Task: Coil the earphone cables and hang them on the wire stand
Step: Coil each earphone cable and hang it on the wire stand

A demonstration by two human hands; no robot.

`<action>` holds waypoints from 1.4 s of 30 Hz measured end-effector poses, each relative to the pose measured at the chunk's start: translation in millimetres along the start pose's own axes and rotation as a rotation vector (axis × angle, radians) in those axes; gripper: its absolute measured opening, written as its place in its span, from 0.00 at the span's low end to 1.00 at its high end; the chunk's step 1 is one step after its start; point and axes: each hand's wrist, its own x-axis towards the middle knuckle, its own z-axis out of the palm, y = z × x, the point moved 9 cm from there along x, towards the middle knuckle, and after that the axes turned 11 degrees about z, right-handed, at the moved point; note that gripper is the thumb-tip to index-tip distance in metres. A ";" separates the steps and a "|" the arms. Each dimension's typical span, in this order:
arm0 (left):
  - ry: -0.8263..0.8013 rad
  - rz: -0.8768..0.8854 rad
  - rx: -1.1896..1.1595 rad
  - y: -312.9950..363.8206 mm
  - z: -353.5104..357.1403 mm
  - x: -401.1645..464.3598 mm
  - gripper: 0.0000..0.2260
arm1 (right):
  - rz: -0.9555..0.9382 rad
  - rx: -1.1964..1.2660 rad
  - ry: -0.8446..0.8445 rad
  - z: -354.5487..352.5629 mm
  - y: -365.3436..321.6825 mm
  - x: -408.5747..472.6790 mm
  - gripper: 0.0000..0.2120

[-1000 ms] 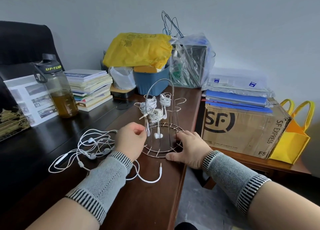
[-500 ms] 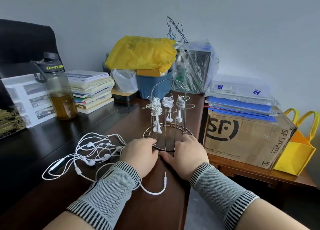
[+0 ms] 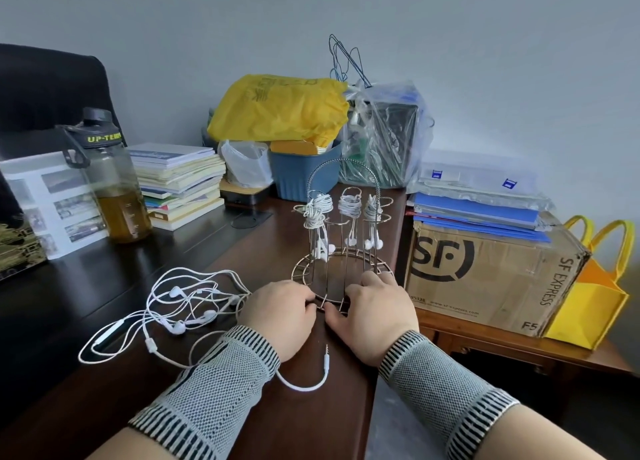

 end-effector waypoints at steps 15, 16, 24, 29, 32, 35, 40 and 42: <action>-0.046 0.081 -0.064 7.9 7.9 2.8 0.17 | -0.034 0.047 -0.002 -0.2 -3.3 0.7 0.19; -0.055 0.087 -0.061 8.5 8.8 3.2 0.17 | -0.057 0.058 0.010 -0.9 -5.0 -0.2 0.19; -0.058 0.077 -0.065 9.8 8.4 0.2 0.17 | -0.171 0.086 0.052 -10.9 -11.0 -5.7 0.17; 0.126 -0.007 -0.047 -0.4 -30.6 -5.7 0.18 | -0.165 0.177 0.166 -15.1 -17.7 -6.9 0.06; 0.149 -0.133 -0.034 -33.9 -53.3 -12.0 0.16 | -0.250 0.292 0.114 -13.5 -28.5 -13.5 0.03; 0.046 -0.210 0.046 -62.4 -58.7 -22.6 0.10 | -0.257 0.485 0.018 -13.2 -43.3 -23.9 0.09; 0.019 -0.198 0.015 -78.8 -55.3 -45.8 0.12 | -0.096 0.674 -0.133 -1.6 -42.0 -21.2 0.08; 0.092 -0.206 -0.058 -86.5 -59.4 -53.7 0.08 | -0.044 0.737 -0.178 4.6 -37.4 -16.2 0.09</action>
